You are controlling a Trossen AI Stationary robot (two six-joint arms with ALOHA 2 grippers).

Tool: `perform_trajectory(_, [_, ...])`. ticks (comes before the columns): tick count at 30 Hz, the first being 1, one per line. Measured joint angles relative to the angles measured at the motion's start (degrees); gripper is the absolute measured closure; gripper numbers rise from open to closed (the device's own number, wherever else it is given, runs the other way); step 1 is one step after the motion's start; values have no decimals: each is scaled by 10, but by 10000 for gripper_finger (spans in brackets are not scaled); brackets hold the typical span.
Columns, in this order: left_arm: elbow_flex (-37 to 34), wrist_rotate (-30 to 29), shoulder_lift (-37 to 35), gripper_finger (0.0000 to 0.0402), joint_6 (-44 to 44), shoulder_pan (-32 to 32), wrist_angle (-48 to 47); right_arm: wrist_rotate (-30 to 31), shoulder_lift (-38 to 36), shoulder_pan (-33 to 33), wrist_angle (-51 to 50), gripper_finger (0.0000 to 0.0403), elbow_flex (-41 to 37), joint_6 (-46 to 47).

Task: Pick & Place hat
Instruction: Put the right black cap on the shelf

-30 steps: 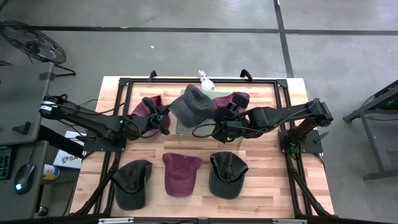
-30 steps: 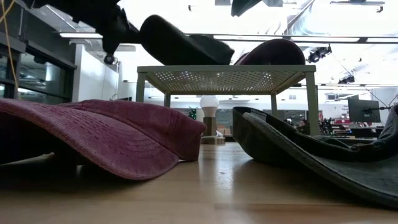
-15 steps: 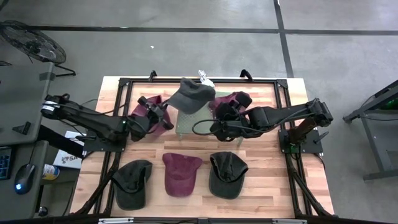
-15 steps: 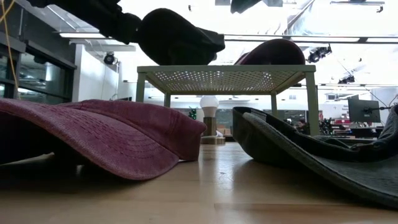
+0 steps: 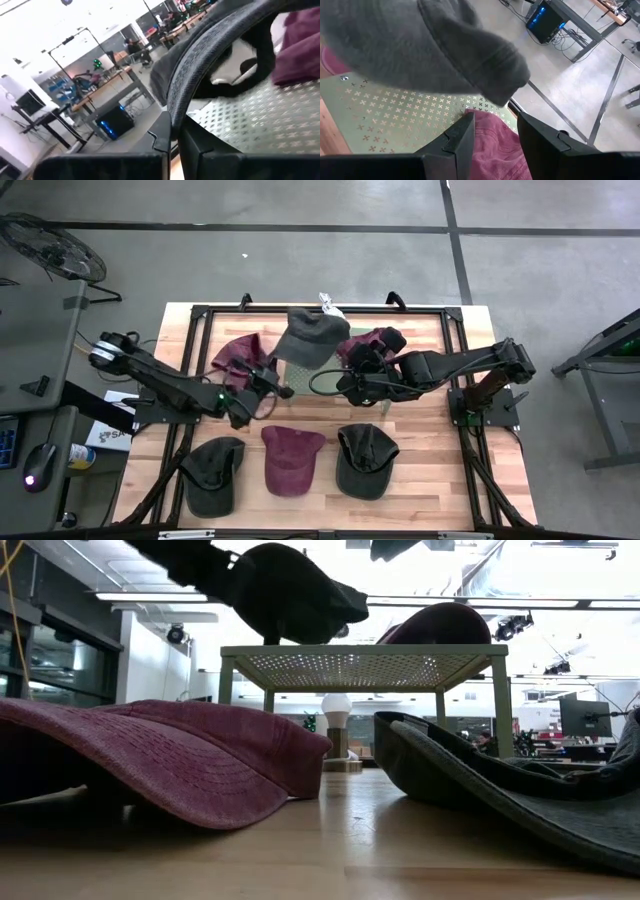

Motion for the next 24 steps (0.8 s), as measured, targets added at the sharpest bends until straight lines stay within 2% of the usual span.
perform_trajectory(4, [38,-33,61,392,9,-4,-1,3,0,0,0,261,0,0])
perform_trajectory(13, [97,-32,162,392,36,13,1,-9,0,0,-1,261,0,0])
perform_trajectory(24, [101,-32,179,392,40,31,-27,-25,0,1,-11,261,0,-2])
